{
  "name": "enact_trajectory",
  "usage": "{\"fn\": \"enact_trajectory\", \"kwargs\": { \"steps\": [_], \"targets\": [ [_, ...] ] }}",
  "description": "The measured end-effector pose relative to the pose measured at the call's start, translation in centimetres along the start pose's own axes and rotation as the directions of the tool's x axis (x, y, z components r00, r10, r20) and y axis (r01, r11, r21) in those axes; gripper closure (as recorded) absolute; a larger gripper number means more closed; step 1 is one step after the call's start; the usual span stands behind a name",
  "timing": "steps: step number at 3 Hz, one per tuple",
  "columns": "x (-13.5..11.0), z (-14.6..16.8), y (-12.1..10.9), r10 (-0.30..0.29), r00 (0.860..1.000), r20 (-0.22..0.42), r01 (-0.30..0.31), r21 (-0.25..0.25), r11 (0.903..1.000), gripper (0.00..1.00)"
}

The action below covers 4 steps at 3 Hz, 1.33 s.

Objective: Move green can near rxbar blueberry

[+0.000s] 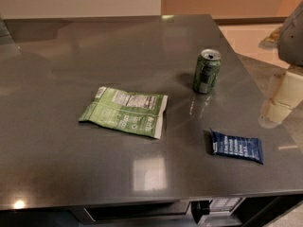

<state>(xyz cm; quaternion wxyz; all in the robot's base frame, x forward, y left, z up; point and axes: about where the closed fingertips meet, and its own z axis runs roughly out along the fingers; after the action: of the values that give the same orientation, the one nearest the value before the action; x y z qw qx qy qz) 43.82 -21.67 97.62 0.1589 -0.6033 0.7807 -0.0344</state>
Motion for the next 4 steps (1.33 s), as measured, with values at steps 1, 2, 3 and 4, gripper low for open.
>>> {"fn": "enact_trajectory", "kwargs": {
  "steps": [1,2,3,4],
  "targets": [
    [-0.1,-0.1,-0.1,-0.001,1.000,-0.002,0.001,0.005,1.0000,0.00],
    [0.0,0.2,-1.8,0.038,0.999,0.027,-0.038,0.019,0.9991,0.00],
    [0.1,1.0,-5.0,0.084,0.993,0.084,-0.087,0.040,0.9954,0.00],
    [-0.7,2.7,-8.5,0.129,0.978,0.166,-0.136,0.027,0.9904,0.00]
  ]
}}
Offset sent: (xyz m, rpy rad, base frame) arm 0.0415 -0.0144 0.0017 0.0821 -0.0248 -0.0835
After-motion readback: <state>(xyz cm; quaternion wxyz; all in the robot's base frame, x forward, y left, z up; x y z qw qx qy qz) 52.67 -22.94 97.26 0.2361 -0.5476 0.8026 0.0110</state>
